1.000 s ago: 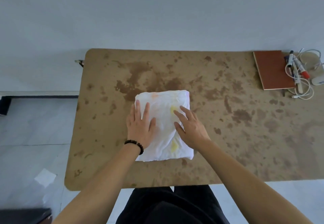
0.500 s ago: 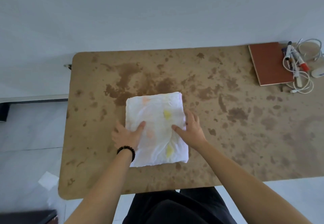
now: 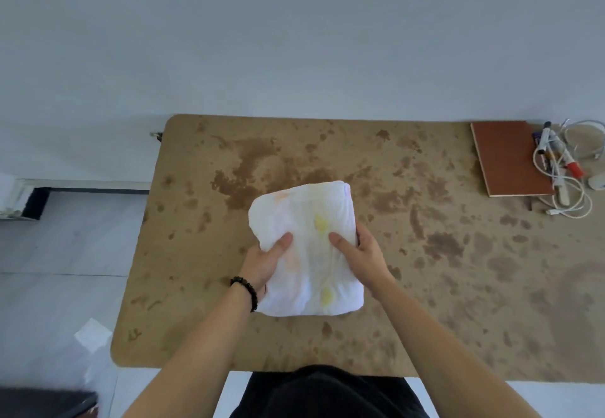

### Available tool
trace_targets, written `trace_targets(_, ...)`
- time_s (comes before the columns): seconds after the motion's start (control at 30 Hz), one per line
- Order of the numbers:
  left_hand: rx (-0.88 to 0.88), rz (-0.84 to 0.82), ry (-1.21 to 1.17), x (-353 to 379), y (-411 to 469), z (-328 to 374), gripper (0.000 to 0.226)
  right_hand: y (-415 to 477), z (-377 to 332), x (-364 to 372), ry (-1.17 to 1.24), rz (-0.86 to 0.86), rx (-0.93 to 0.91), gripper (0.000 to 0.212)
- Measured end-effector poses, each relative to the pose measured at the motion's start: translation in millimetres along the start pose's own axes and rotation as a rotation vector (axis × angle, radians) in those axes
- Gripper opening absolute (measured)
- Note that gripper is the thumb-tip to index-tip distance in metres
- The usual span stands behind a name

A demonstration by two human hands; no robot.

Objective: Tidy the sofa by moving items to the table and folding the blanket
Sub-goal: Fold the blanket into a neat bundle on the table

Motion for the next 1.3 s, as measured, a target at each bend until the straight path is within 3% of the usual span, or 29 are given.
trace_targets(0.1,0.184,0.044,-0.075,-3.4,-39.7,28.5,0.049,-30.3,-34.3,-11.8,0.032,-0.035,-0.148,0.036)
trace_targets(0.23,0.404,0.244,-0.144,-15.0,-98.2,62.4,0.050,-69.1,-71.0,-11.0,0.038,-0.166,-0.308,0.043)
trace_targets(0.47,0.507,0.789,-0.244,-78.8,-190.1,33.4,0.056,-115.4,-82.3,53.9,0.023,-0.470,-0.387,0.058)
trace_targets(0.73,0.653,1.134,-0.380,-201.3,-344.5,-65.7,0.056,-237.3,-59.6,216.6,-0.279,-0.798,-0.583,0.070)
trace_targets(0.87,0.713,1.369,-0.316,-275.1,-424.2,-130.4,0.081,-314.8,-23.2,323.1,-0.383,-0.955,-0.697,0.067)
trace_targets(1.0,0.743,1.528,-0.309,-359.3,-490.6,-191.0,0.064,-388.2,18.9,435.5,-0.489,-1.038,-0.777,0.067)
trace_targets(1.13,0.734,1.588,-0.350,-431.5,-536.6,-228.0,0.051,-445.7,44.8,522.0,-0.512,-1.094,-0.783,0.069)
trace_targets(1.3,0.694,1.611,-0.350,-518.8,-551.1,-250.8,0.058,-473.6,55.6,608.7,-0.530,-1.115,-0.779,0.072)
Point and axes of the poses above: each hand's wrist, its own y-axis towards the middle knuckle, its own x-axis out of the palm, z = x × y, the point moved 4 cm from there along y, towards the middle knuckle, and after that the axes turned 10 degrees about x, right-handed, at the moved point
